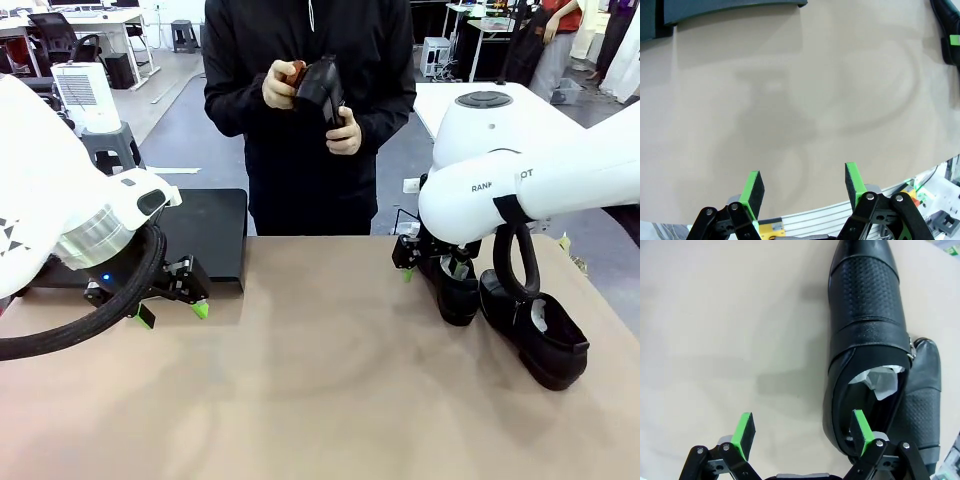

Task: Organize the shoes by placing them on the stand.
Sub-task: Pick up one Shoe and place it in the middle of the table.

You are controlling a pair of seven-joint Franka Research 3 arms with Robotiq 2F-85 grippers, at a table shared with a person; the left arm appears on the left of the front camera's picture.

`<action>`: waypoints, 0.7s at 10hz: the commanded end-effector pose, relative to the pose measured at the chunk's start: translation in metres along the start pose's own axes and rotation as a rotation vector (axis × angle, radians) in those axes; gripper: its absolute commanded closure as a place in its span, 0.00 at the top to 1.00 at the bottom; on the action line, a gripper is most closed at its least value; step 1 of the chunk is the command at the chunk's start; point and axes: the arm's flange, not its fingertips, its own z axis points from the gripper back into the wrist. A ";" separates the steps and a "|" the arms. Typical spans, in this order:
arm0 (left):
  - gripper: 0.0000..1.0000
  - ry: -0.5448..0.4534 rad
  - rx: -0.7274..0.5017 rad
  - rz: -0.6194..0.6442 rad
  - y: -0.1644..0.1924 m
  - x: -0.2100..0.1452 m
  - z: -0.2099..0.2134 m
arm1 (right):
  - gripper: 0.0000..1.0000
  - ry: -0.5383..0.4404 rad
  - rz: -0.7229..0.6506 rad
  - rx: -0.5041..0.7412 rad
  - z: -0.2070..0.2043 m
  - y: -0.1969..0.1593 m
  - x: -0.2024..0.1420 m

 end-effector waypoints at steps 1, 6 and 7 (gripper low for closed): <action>0.85 0.001 -0.001 -0.004 0.003 0.001 0.000 | 1.00 0.003 -0.033 -0.006 -0.004 0.007 0.009; 0.85 0.001 -0.001 -0.004 0.003 0.001 0.000 | 1.00 0.023 -0.034 -0.010 -0.020 0.006 0.014; 0.85 0.001 -0.001 -0.004 0.003 0.001 0.000 | 1.00 0.021 -0.033 -0.009 -0.021 0.005 0.015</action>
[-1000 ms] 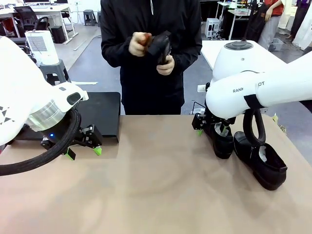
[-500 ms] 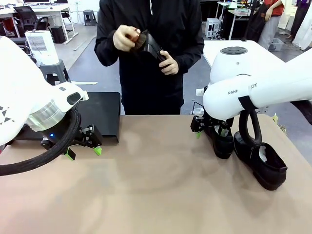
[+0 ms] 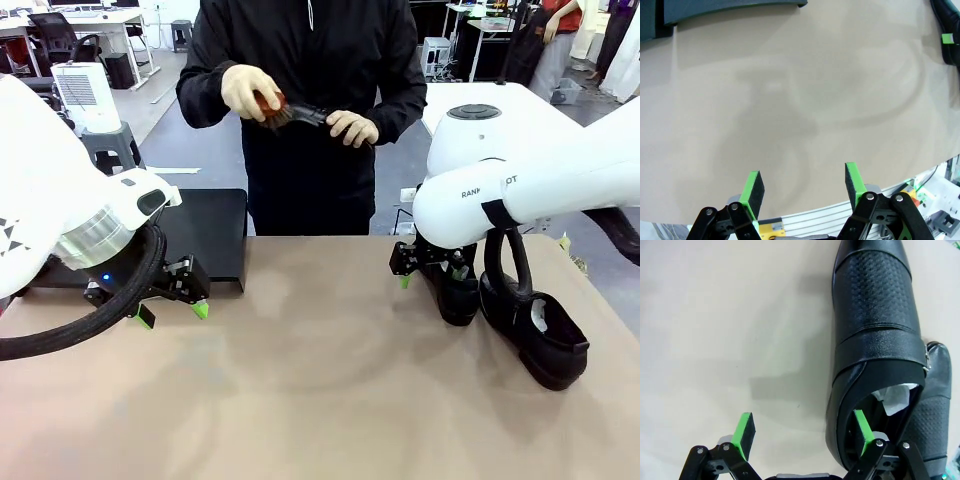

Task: Organize the shoes by placing them on the stand.
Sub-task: Pick up one Shoe and place it in the middle of the table.

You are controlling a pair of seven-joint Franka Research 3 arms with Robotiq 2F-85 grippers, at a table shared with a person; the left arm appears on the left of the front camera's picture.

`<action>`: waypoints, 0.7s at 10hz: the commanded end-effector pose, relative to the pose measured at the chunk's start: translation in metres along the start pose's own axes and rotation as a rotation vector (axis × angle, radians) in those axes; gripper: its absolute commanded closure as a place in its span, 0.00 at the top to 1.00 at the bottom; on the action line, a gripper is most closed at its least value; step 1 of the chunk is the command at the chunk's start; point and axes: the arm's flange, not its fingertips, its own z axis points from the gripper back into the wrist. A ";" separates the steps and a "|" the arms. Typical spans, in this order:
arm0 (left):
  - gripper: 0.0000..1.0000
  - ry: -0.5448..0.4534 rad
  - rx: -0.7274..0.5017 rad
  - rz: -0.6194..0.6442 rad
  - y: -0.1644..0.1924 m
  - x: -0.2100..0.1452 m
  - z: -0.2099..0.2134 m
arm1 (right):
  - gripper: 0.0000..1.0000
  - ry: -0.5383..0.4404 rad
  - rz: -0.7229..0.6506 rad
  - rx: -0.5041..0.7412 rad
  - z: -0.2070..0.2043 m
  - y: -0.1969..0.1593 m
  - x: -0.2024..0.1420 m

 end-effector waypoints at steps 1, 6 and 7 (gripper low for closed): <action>0.85 0.000 -0.001 -0.004 0.003 0.001 0.000 | 0.98 -0.014 -0.022 -0.010 0.000 0.004 0.007; 0.85 0.000 -0.001 -0.004 0.003 0.001 0.000 | 0.14 -0.007 -0.027 -0.029 -0.012 0.001 0.008; 0.85 0.000 -0.001 -0.004 0.003 0.001 0.000 | 0.00 -0.007 -0.030 -0.030 -0.012 -0.002 0.008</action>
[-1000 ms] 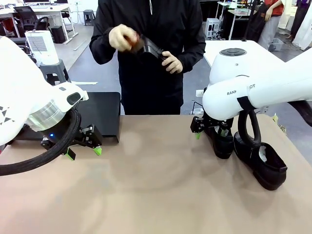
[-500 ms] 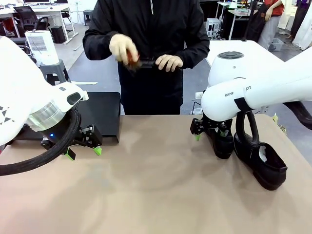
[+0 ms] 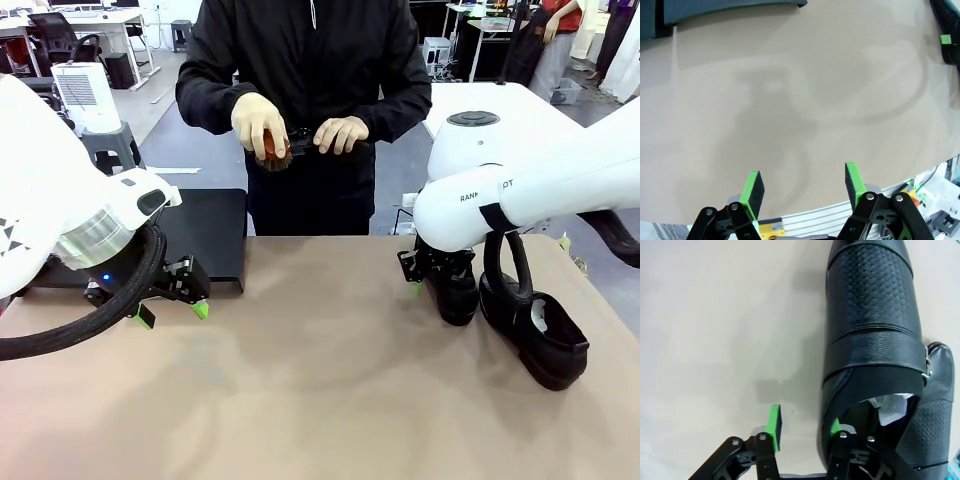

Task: Organize the shoes by placing them on the stand.
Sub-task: Pick up one Shoe and place it in the middle of the table.

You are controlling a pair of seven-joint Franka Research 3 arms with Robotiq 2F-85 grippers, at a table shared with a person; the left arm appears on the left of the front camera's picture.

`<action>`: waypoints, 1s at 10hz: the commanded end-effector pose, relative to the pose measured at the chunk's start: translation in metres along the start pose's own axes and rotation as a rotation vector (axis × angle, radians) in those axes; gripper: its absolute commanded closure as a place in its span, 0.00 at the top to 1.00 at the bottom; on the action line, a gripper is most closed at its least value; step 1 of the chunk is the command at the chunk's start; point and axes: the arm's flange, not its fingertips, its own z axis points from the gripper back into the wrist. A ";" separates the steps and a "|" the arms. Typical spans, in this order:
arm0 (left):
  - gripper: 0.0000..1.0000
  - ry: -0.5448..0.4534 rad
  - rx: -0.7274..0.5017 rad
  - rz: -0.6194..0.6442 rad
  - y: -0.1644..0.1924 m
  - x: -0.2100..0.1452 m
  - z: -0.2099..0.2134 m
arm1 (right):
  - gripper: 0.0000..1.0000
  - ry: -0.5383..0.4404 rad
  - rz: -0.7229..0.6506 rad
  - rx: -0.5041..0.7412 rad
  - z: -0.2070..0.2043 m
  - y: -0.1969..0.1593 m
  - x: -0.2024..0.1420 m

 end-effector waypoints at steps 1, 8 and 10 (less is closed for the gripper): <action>0.85 0.001 -0.001 -0.004 0.003 0.001 0.000 | 0.00 -0.025 -0.023 -0.025 0.001 0.004 0.006; 0.85 0.001 -0.001 -0.004 0.003 0.001 0.000 | 0.00 -0.006 -0.085 -0.045 0.017 -0.001 -0.002; 0.85 0.001 -0.001 -0.004 0.003 0.001 0.000 | 0.00 -0.065 -0.131 0.015 0.074 0.019 -0.039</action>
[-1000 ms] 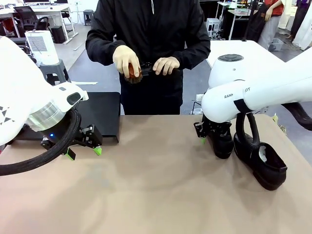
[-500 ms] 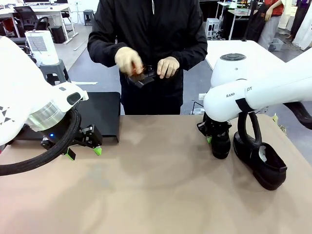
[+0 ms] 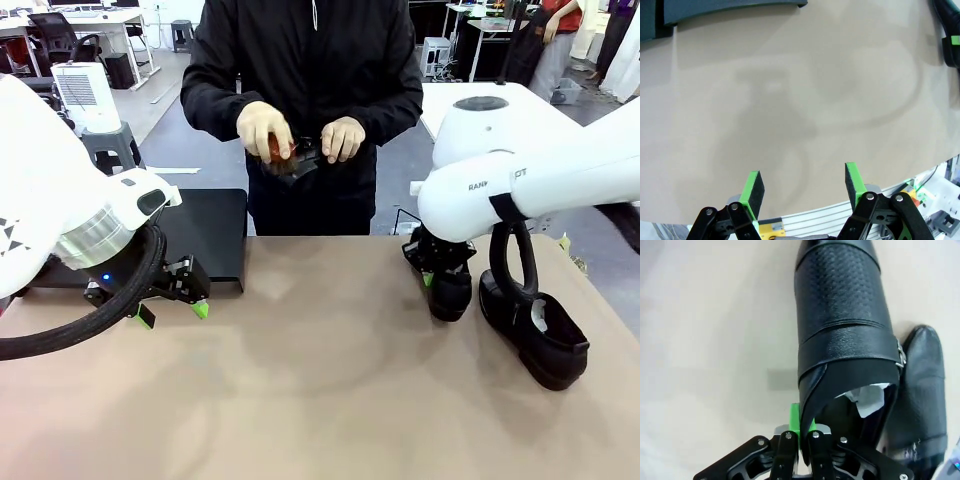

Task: Organize the shoes by placing them on the stand.
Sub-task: Pick up one Shoe and place it in the middle of the table.

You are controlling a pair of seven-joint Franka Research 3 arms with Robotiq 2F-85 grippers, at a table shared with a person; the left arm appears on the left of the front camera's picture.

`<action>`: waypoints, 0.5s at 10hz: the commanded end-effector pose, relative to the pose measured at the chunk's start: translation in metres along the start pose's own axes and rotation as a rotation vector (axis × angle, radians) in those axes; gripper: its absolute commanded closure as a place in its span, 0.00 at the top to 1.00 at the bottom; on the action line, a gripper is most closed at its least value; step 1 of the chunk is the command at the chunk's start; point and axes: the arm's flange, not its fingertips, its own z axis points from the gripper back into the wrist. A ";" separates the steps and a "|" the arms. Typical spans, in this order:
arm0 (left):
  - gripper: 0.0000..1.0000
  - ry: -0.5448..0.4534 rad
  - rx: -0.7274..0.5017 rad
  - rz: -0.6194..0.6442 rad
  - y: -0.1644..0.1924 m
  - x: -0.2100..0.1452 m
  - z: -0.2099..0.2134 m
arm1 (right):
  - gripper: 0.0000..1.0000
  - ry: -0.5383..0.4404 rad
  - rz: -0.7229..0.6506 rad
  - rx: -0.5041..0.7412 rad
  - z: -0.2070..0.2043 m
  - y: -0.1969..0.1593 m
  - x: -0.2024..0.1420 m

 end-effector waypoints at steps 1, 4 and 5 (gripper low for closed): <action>0.85 0.000 -0.001 -0.004 0.003 0.000 0.000 | 0.00 -0.050 -0.050 0.055 0.064 0.021 -0.054; 0.85 0.000 -0.001 -0.004 0.003 0.000 0.000 | 0.00 0.030 0.041 0.156 0.091 0.063 -0.123; 0.85 0.000 -0.001 -0.004 0.003 0.000 0.000 | 0.00 -0.026 -0.006 0.097 0.084 0.046 -0.079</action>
